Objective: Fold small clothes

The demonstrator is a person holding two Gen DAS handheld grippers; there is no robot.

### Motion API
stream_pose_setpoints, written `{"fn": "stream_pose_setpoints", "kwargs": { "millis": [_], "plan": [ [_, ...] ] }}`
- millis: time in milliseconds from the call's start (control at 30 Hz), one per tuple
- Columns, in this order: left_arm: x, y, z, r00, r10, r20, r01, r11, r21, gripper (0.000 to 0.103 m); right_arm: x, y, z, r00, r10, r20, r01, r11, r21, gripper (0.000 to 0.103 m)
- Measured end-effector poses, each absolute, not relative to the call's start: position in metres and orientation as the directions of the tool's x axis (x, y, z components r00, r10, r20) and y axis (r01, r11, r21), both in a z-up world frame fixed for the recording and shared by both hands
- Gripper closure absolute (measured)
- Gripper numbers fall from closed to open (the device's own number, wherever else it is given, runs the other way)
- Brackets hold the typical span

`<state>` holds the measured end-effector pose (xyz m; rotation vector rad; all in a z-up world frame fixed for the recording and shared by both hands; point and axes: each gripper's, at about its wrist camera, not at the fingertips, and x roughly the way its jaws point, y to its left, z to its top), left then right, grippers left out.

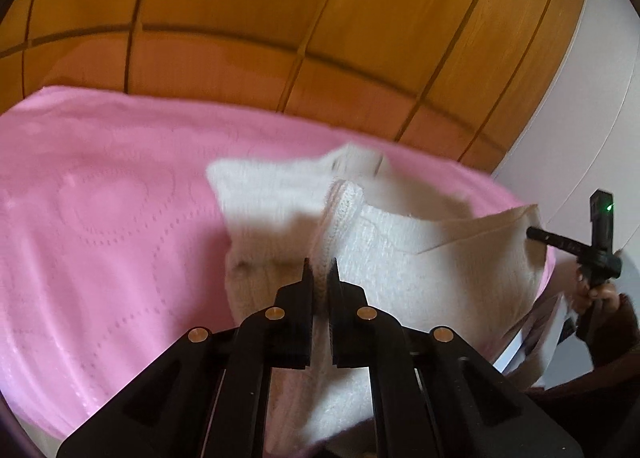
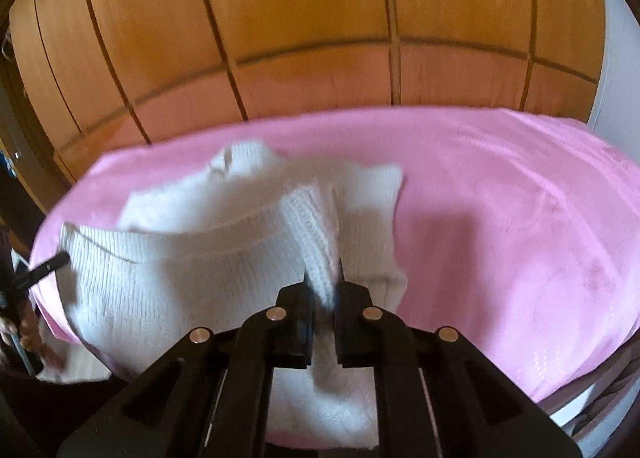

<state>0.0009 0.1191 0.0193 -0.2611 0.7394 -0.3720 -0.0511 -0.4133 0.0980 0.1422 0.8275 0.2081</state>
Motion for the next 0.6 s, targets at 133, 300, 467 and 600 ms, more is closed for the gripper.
{"fn": "stream_pose_setpoints", "kwargs": {
  "millis": [133, 300, 467, 600],
  "plan": [
    [0.027, 0.126, 0.041, 0.709, -0.437, -0.554, 0.239, 0.887, -0.395, 0.098, -0.023, -0.418, 0.120, 0.707, 0.251, -0.662, -0.128, 0.965, 0.229, 0.096],
    [0.085, 0.127, 0.045, 0.725, -0.401, -0.560, 0.193, 0.899, -0.393, 0.098, 0.039, -0.412, 0.124, 0.723, 0.234, -0.650, -0.108, 0.968, 0.228, 0.096],
    [0.142, 0.123, 0.024, 0.698, -0.339, -0.630, 0.114, 0.922, -0.371, 0.098, 0.098, -0.408, 0.091, 0.689, 0.174, -0.704, -0.040, 0.979, 0.202, 0.097],
    [0.179, 0.118, 0.000, 0.648, -0.281, -0.708, 0.057, 0.944, -0.324, 0.098, 0.128, -0.407, 0.052, 0.631, 0.117, -0.767, 0.026, 0.985, 0.171, 0.097]
  ]
}}
